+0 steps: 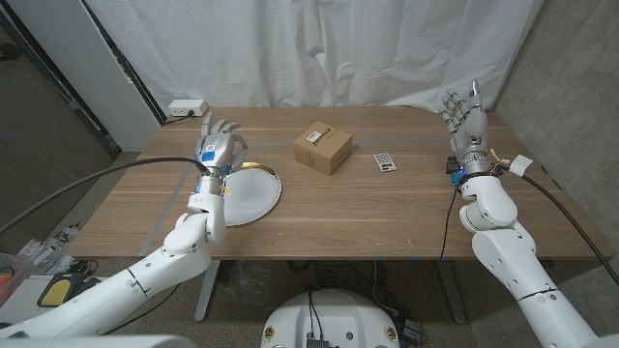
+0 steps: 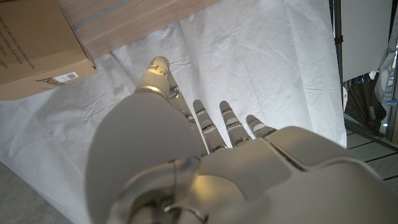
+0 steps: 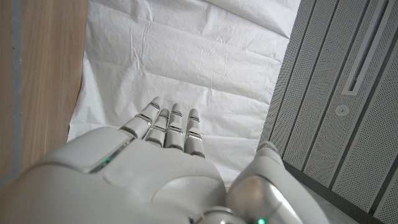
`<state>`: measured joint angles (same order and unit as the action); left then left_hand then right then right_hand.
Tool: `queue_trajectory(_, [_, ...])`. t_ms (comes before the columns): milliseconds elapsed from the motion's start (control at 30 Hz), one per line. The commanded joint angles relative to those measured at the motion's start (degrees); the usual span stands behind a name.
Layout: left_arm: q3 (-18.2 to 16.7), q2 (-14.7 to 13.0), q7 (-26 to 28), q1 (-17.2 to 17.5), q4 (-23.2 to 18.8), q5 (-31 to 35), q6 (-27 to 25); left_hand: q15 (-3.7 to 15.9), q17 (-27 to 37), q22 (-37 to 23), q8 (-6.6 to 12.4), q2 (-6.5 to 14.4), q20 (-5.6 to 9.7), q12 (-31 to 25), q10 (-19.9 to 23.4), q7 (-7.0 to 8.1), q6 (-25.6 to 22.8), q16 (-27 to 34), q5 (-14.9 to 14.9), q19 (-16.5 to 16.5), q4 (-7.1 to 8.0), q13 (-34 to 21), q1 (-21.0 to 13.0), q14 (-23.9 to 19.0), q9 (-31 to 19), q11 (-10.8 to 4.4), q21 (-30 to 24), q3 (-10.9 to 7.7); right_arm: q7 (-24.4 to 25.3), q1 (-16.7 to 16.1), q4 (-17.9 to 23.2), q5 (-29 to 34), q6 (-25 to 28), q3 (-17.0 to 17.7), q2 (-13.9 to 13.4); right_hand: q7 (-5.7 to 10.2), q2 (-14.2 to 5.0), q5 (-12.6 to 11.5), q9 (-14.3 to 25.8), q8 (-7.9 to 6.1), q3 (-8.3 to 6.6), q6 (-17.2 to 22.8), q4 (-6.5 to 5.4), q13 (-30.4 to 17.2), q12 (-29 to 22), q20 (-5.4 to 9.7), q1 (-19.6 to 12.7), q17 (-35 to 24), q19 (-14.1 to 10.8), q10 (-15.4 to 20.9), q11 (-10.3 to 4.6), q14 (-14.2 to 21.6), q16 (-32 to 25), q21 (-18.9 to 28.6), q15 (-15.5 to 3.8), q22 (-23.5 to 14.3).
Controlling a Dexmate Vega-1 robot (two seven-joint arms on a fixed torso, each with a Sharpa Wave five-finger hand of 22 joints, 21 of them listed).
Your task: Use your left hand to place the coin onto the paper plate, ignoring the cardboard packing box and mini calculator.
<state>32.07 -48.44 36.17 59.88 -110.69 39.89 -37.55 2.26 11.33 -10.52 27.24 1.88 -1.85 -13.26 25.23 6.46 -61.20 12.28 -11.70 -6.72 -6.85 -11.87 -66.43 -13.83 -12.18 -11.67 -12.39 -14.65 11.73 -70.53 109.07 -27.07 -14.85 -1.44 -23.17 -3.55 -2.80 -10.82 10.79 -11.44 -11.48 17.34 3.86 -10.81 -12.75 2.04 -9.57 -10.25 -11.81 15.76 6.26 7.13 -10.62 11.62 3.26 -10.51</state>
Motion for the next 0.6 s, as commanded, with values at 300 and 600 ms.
queue_trajectory(300, [1.54, -0.03, -1.01, -1.25, 1.78, -1.04, -0.73, 7.28, 0.32, -0.11, 8.84, 0.06, -0.05, 0.22, -0.05, -3.27, -6.31, -0.14, -0.30, 0.05, -0.02, -0.22, 0.39, -0.34, -2.84, 0.33, 0.24, -0.56, -0.14, 1.69, -0.59, 0.13, 1.37, -0.60, -0.06, -0.04, -0.42, -0.14, 0.16, 0.13, 0.31, 0.42, 0.01, -0.06, 0.05, -0.12, -0.19, -0.21, -0.44, 0.39, -0.01, 0.40, 0.02, -0.01, 0.08, -0.10])
queue_trajectory(600, [2.54, -0.50, -3.37, -2.52, 2.33, -1.21, -1.04, 7.26, 0.33, -0.11, 8.93, 0.02, -0.10, 0.29, -0.01, -3.11, -6.14, -0.21, -0.29, 0.02, -0.01, -0.24, 0.49, -0.31, -2.69, 0.33, 0.27, -0.71, 0.41, 1.50, -0.04, 0.34, 2.14, -0.46, 0.05, -0.11, -0.44, -0.14, 0.16, 0.14, 0.33, 0.41, 0.04, -0.06, 0.05, -0.14, -0.20, -0.21, -0.43, 0.41, 0.04, 0.42, 0.01, -0.02, 0.04, -0.10])
